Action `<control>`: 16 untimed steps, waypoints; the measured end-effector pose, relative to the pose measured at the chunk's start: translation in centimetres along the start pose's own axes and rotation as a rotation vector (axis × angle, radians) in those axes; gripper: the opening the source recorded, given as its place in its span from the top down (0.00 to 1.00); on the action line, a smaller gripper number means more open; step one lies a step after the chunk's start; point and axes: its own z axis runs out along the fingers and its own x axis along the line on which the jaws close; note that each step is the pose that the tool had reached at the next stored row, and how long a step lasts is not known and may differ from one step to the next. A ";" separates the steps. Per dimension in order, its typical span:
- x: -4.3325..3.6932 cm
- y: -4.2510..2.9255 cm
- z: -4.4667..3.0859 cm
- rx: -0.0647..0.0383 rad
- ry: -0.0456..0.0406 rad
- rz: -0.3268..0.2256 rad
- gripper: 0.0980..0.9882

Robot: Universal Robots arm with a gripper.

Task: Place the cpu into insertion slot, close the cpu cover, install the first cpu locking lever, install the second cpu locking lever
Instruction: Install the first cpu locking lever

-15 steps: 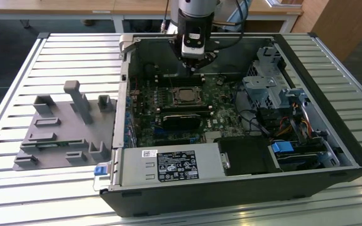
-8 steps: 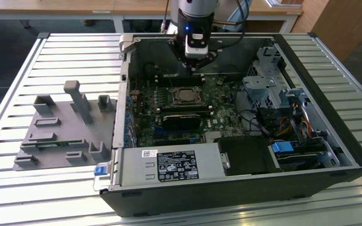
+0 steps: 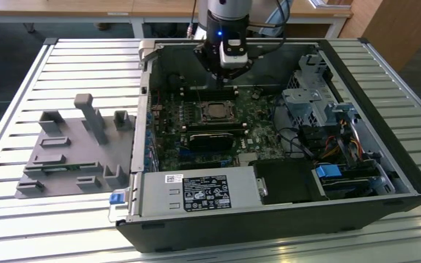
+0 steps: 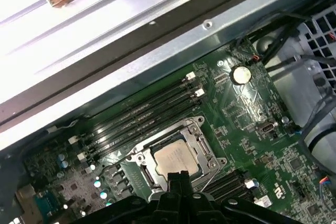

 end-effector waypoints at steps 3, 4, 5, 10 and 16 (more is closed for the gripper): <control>0.00 0.00 0.00 0.000 0.0008 -0.044 0.99; 0.00 0.00 0.01 0.000 0.0011 -0.059 0.99; 0.00 0.00 0.01 0.000 0.0013 -0.074 0.99; 0.00 0.00 0.02 0.001 0.0029 -0.165 0.99; 0.00 0.00 0.04 0.001 0.0049 -0.274 0.99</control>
